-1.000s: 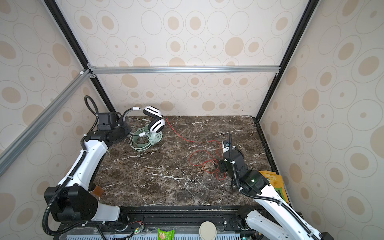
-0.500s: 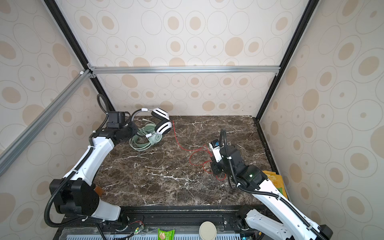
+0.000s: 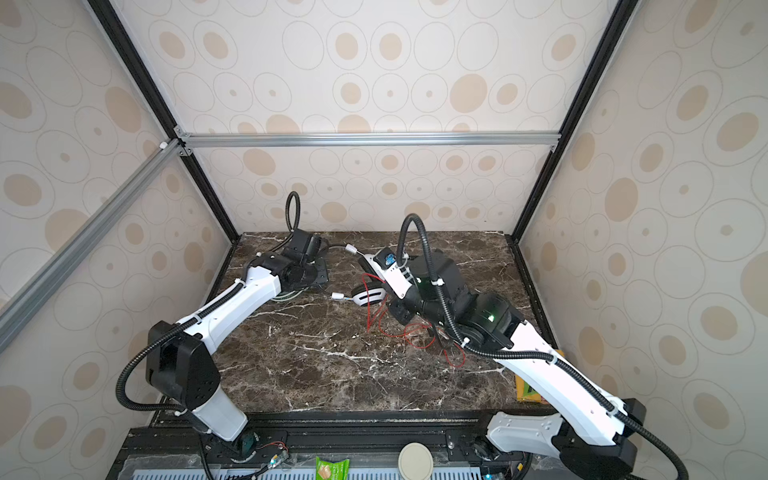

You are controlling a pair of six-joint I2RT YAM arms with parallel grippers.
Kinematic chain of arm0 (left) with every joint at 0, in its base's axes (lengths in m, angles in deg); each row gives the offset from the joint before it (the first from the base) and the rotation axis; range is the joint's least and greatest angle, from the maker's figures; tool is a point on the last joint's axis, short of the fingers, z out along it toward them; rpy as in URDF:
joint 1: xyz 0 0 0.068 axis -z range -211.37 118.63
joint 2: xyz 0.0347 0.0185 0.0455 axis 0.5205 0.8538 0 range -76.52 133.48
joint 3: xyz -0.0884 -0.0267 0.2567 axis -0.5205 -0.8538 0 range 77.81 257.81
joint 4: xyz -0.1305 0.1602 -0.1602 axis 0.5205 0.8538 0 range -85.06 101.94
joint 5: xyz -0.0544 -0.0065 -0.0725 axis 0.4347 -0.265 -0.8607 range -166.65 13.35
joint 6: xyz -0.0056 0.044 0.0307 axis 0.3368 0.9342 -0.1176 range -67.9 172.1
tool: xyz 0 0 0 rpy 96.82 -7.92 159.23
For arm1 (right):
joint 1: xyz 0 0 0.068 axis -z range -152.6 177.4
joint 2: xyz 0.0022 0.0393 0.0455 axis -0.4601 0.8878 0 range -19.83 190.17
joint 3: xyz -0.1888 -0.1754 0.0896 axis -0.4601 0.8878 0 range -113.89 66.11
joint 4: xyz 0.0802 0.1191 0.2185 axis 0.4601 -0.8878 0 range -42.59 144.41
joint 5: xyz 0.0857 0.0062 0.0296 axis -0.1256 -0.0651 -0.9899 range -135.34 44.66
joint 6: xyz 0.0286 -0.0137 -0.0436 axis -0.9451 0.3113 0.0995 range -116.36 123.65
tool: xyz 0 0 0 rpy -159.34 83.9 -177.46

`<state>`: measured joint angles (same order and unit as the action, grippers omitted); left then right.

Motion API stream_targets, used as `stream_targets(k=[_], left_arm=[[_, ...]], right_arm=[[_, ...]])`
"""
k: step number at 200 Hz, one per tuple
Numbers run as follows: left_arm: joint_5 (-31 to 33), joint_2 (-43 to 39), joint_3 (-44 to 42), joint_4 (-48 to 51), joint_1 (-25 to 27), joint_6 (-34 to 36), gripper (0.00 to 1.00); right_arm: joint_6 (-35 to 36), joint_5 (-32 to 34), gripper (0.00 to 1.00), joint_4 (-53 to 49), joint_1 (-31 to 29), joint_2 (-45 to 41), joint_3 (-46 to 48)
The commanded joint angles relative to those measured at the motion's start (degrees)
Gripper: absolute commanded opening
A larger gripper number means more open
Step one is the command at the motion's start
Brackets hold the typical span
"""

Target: Wrap the headphones

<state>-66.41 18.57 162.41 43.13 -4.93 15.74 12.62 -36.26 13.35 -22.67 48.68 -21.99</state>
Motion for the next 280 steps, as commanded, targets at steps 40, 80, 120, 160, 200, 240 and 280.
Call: stream_targets(k=[40, 80, 120, 160, 200, 240, 280], left_arm=[[-3.7, -3.46, -1.15, -8.46, 4.51, 10.23, 0.0], [-5.54, -4.37, -1.51, -9.57, 6.27, 12.86, 0.0], [-6.49, -4.36, -1.38, -9.73, 8.05, 14.34, 0.0], [-8.15, -4.65, -1.39, -10.21, 9.65, 15.58, 0.0], [-10.84, -4.03, -1.18, -10.22, 10.35, 15.97, 0.0], [-12.62, -4.74, -1.54, -10.88, 10.39, 15.79, 0.0], [-9.55, -4.0, -0.63, -9.22, 10.39, 15.31, 0.0]], right_arm=[[5.8, 13.06, 0.0, -0.76, 2.52, 11.32, -17.76], [2.65, 8.81, 0.0, -1.42, 11.76, 17.95, -26.81], [-2.65, -1.63, 0.0, -7.68, 22.3, 28.72, -38.34], [-5.11, -6.22, 0.0, -10.04, 26.97, 37.23, -46.11], [-6.25, -9.0, 0.0, -11.7, 28.24, 41.97, -50.29], [-9.79, -10.42, 0.12, -12.87, 31.11, 43.02, -44.39], [-14.08, -13.79, 0.56, -0.29, 33.1, 28.59, -14.34]])
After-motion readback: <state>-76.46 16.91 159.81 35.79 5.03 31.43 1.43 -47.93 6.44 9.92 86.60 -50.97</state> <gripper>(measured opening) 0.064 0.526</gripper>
